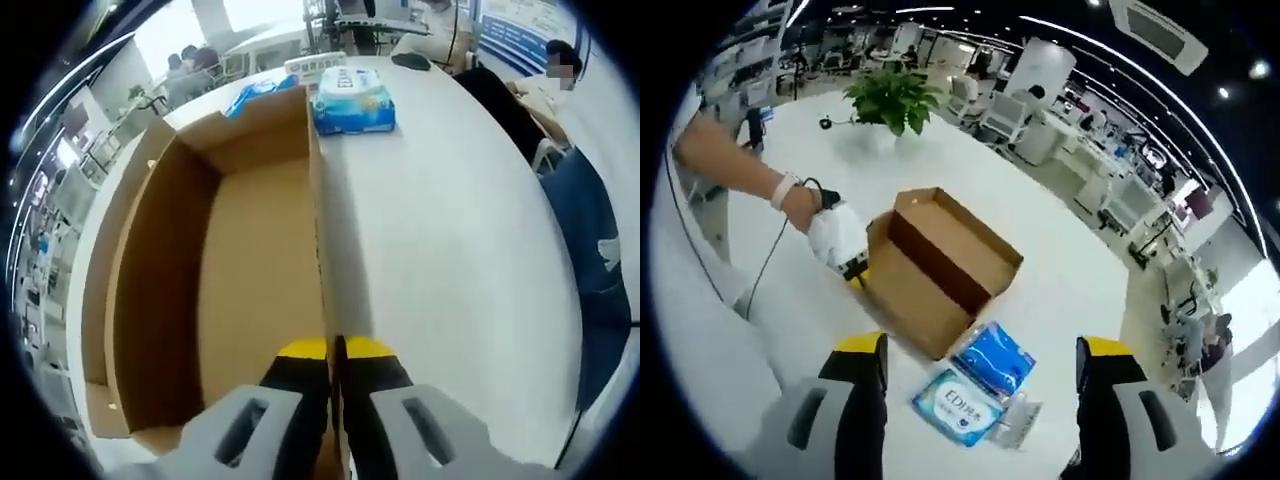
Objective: Operate the shoe box by opening the lid, removing the specified soft item, and placing it in the target area until the item is outside and the box remains undamaged.
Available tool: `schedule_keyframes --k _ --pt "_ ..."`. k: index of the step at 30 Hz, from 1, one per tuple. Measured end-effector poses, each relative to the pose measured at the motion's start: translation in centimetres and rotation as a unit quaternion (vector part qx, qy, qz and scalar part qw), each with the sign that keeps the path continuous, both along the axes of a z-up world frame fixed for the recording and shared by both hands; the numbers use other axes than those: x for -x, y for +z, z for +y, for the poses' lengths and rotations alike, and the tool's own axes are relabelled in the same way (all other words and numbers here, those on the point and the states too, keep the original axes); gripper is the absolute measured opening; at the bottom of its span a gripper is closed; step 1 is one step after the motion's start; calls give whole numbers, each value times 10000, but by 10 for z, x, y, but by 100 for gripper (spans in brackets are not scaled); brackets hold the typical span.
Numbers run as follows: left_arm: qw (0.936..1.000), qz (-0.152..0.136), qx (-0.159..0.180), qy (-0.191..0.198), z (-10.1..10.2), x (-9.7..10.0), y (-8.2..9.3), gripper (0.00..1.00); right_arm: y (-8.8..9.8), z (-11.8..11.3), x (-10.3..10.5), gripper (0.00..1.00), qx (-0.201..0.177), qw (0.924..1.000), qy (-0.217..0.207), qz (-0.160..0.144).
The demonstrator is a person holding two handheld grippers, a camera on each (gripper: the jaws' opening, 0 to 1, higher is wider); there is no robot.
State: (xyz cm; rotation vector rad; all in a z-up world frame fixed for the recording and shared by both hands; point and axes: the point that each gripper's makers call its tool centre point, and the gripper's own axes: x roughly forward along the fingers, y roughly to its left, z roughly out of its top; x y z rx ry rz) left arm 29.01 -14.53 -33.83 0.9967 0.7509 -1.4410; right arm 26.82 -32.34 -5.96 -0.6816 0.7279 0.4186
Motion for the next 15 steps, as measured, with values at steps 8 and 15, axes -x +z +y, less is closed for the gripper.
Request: schedule_keyframes --k 8,15 --pt "10000 10 -21 -14 0 0 0 2 26 14 -32 75 -299 9990 295 -141" --pt "10000 22 -48 1 0 0 0 2 29 24 -61 75 -441 9976 522 -111"
